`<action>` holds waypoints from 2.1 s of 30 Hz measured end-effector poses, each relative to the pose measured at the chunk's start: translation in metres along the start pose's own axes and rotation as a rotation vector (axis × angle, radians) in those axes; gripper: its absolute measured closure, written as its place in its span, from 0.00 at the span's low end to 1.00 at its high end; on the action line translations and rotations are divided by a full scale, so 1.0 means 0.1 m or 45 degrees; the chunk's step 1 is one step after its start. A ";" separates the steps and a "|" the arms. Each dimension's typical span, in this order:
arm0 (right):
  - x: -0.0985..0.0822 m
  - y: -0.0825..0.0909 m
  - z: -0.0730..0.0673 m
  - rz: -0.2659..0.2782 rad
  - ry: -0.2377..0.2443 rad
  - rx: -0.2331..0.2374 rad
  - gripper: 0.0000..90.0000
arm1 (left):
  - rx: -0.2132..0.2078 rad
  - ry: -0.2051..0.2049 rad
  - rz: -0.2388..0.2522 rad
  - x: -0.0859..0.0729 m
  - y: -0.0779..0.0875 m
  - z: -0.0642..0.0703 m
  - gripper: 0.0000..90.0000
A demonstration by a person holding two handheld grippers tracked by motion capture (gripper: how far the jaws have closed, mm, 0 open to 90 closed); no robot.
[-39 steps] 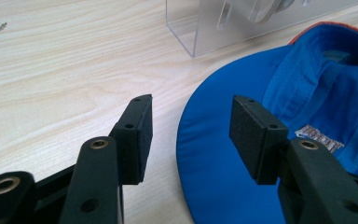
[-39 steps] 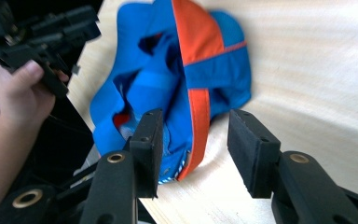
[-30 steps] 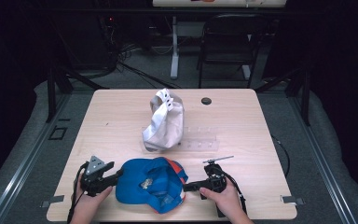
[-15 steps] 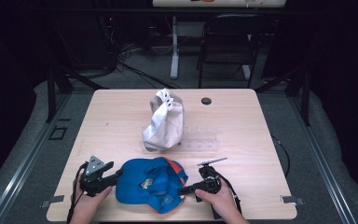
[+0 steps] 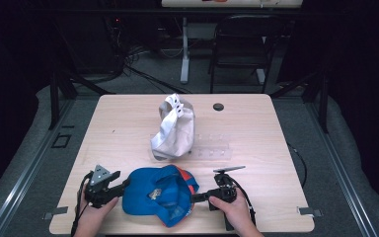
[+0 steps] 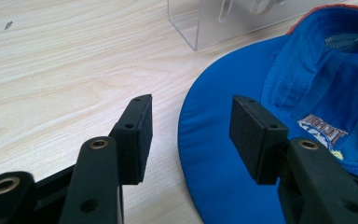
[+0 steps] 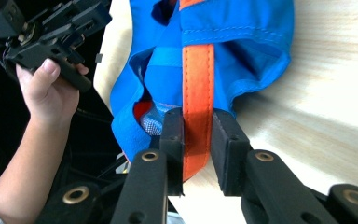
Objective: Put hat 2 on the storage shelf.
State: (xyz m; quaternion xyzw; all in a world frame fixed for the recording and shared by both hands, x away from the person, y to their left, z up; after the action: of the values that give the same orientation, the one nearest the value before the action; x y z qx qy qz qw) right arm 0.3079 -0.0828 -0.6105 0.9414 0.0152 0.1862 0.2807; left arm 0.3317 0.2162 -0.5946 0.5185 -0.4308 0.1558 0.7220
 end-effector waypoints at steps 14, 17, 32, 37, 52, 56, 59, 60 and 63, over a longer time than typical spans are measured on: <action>0.00 0.08 -0.02 -0.003 0.010 -0.076 0.86 | -0.003 0.004 0.007 0.00 0.00 0.00 0.56; 0.01 0.13 -0.03 0.011 0.008 -0.066 0.87 | -0.002 0.001 -0.004 0.00 0.01 -0.01 0.56; 0.10 0.44 -0.18 0.035 -0.015 0.015 0.87 | 0.001 -0.008 0.011 0.02 0.00 -0.01 0.56; 0.16 0.56 -0.21 0.003 -0.035 0.002 0.87 | -0.003 -0.020 0.008 0.03 -0.02 0.00 0.56; 0.46 0.95 -0.57 -0.105 -0.017 -0.183 0.87 | -0.011 -0.017 -0.002 0.03 -0.02 0.02 0.56; 0.51 1.02 -0.70 -0.126 -0.032 -0.189 0.87 | -0.012 -0.018 -0.003 0.03 -0.02 0.02 0.56; 0.58 1.09 -0.82 -0.133 -0.056 -0.144 0.87 | -0.009 -0.019 -0.005 0.03 -0.02 0.02 0.56; 0.60 1.10 -0.85 -0.118 -0.066 -0.133 0.87 | -0.013 -0.018 -0.002 0.03 -0.02 0.02 0.56; 0.65 1.15 -0.93 -0.106 -0.079 -0.085 0.87 | -0.013 -0.018 -0.003 0.03 -0.02 0.02 0.56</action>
State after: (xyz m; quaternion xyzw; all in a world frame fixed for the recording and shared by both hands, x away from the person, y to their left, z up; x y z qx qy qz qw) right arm 0.3263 -0.1223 -0.4545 0.9355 0.0395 0.1454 0.3197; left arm 0.3338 0.2128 -0.5937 0.5165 -0.4359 0.1490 0.7217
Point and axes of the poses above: each handheld gripper's, and its own axes: y roughly backward along the jaws, x roughly out of its top, z roughly to its right, the point moved 7 cm from there along -y, roughly forward along the jaws, and after that the axes turned 4 degrees about y, right-handed, at the moved point
